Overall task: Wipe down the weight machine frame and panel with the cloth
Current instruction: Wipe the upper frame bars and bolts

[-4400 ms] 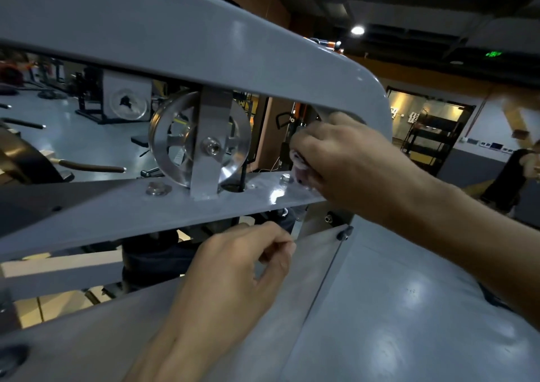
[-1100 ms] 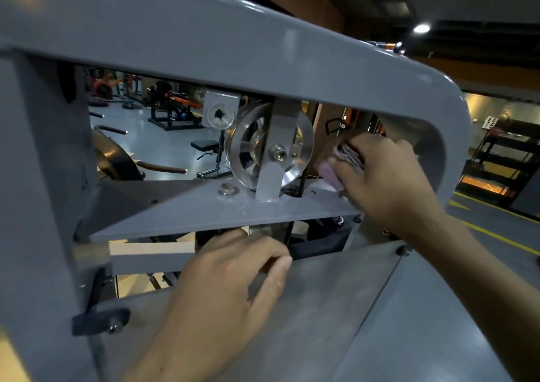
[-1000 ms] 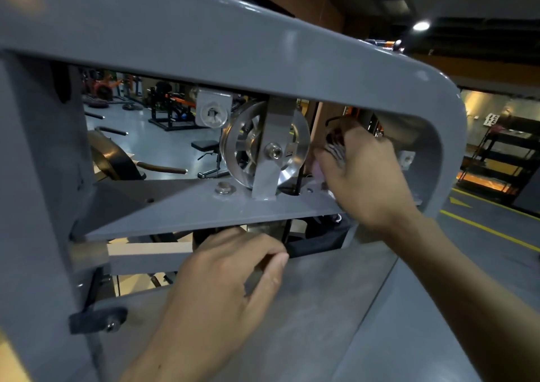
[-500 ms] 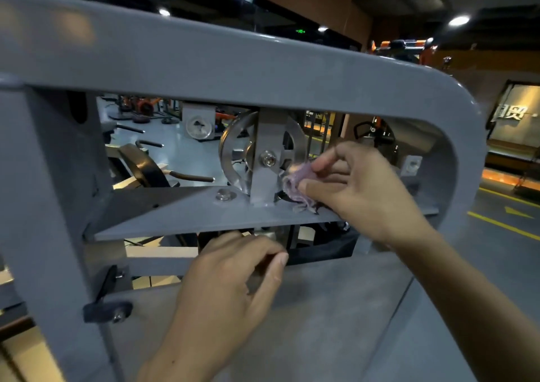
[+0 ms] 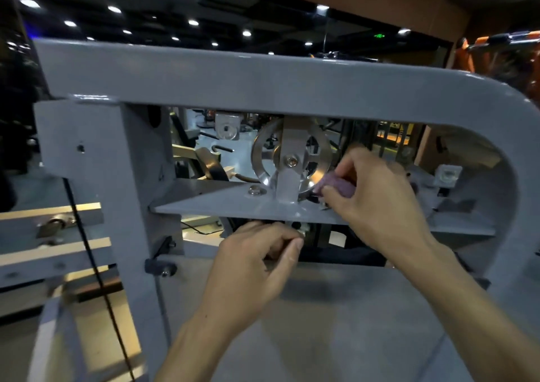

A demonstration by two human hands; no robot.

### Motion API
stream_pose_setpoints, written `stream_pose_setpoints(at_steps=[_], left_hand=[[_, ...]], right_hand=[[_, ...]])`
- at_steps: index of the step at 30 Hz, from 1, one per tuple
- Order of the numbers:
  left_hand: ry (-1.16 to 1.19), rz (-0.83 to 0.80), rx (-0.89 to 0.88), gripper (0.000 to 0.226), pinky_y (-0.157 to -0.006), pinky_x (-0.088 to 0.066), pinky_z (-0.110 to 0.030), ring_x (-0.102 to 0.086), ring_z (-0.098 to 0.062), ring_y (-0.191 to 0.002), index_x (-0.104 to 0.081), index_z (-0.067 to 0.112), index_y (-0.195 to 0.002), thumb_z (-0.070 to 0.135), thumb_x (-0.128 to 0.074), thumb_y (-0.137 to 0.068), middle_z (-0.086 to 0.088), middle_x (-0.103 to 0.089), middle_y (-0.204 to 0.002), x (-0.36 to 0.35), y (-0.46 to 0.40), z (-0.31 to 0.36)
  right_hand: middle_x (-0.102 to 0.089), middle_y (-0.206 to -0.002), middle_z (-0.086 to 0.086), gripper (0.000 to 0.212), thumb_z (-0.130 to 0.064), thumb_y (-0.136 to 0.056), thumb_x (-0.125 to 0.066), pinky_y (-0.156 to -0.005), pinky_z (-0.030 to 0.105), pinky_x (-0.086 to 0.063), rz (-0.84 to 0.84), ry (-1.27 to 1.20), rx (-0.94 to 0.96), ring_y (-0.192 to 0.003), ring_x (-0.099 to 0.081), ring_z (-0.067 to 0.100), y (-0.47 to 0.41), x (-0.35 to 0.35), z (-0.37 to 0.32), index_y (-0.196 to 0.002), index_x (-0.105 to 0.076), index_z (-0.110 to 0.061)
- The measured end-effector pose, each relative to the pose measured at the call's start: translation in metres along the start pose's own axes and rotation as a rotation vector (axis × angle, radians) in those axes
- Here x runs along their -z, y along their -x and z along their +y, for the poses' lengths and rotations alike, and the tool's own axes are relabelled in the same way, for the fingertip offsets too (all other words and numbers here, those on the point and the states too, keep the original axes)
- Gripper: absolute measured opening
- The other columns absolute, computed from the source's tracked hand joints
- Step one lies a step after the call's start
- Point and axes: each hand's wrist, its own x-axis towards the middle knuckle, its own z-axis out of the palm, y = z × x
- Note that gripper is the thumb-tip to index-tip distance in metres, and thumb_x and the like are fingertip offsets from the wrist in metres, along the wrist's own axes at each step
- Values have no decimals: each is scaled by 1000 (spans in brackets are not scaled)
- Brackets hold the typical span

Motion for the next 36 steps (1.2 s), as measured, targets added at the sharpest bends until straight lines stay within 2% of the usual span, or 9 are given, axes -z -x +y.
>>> stream_pose_setpoints(at_steps=[2, 6, 10, 14, 17, 23, 29, 33, 36], left_hand=[[28, 11, 33, 12, -62, -41, -17, -59, -6, -72, -70, 30, -87, 34, -64, -97, 20, -59, -69, 2, 2, 1], [130, 106, 127, 14, -65, -50, -24, -68, -14, -78, -71, 32, -88, 33, -65, -100, 13, -69, -77, 16, 9, 13], [48, 175, 136, 11, -66, -51, -21, -70, -11, -79, -71, 33, -88, 31, -64, -97, 15, -70, -80, 30, 14, 18], [2, 199, 170, 13, -66, -50, -19, -71, -11, -78, -71, 34, -87, 29, -68, -99, 15, -71, -79, 45, 18, 12], [-13, 196, 188, 11, -65, -47, -14, -70, -11, -77, -72, 31, -88, 28, -65, -96, 14, -71, -78, 53, 23, 7], [23, 176, 193, 14, -63, -52, -18, -70, -8, -75, -73, 36, -92, 38, -60, -94, 18, -71, -78, 71, 22, -11], [57, 128, 117, 15, -54, -51, -24, -68, -11, -68, -70, 42, -88, 39, -61, -100, 16, -70, -75, 88, 23, -31], [75, 82, 75, 15, -52, -48, -21, -66, -9, -64, -70, 37, -91, 43, -59, -99, 14, -68, -70, 102, 29, -44], [99, 60, 54, 16, -52, -50, -30, -67, -10, -63, -70, 37, -92, 44, -59, -100, 14, -68, -70, 113, 31, -52]], right_hand=[[-54, -65, -48, 21, -12, -88, -75, -58, 5, -45, -18, 51, 61, -73, -56, -23, 4, 10, -4, -85, -55, -17], [-57, -72, -33, 27, -15, -87, -75, -59, 36, -57, 76, 59, 171, -71, -67, 1, 23, 16, -6, -85, -50, -25], [-61, -79, -24, 22, -24, -84, -77, -56, 37, -54, 97, 12, 276, -70, -64, 11, 43, 12, -10, -93, -58, -30], [-69, -89, -12, 6, -21, -91, -72, -79, 26, -44, 88, 86, 450, -89, -65, 13, 51, -11, -23, -92, -68, -26], [-75, -103, -4, 11, -23, -95, -61, -92, 29, -48, -5, 171, 490, -108, -71, 17, 47, -29, -32, -94, -71, -25], [-77, -112, 7, 29, -21, -77, -83, -76, 34, -62, -189, 263, 423, -111, -73, 23, 23, -68, -79, -103, -74, -15], [-70, -133, 4, 51, -41, -96, -46, -99, 28, -44, -226, 328, 391, -125, -65, 19, 27, -66, -81, -133, -66, -11], [-71, -130, 10, 66, -17, -69, -85, -96, 36, -53, -230, 385, 390, -121, -68, 23, 26, -72, -80, -131, -67, -4], [-71, -124, 0, 31, -18, -93, -60, -97, 31, -54, -347, 306, 327, -122, -64, 20, 10, -73, -114, -124, -67, -15]])
